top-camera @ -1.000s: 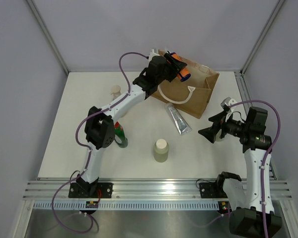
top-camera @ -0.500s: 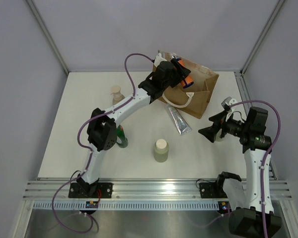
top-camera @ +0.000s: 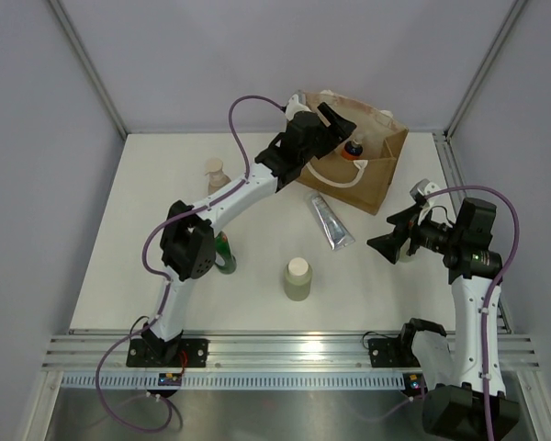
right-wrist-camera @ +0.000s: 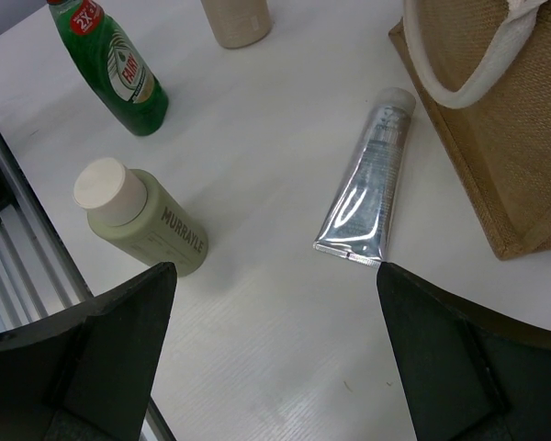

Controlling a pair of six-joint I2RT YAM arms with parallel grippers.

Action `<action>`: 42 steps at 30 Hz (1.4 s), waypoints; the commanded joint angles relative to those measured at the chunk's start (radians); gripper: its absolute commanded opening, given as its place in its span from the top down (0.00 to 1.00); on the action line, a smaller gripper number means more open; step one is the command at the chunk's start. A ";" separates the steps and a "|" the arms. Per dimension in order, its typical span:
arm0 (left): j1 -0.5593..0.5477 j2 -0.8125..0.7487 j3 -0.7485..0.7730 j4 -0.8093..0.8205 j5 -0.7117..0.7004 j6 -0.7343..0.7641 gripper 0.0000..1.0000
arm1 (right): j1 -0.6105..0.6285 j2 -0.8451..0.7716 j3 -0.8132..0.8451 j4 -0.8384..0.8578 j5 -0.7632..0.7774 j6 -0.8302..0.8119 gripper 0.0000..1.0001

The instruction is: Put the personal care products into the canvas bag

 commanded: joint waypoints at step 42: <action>0.015 -1.809 -1.266 -0.405 -0.122 0.784 0.01 | 0.777 1.072 0.505 0.295 1.209 0.317 0.01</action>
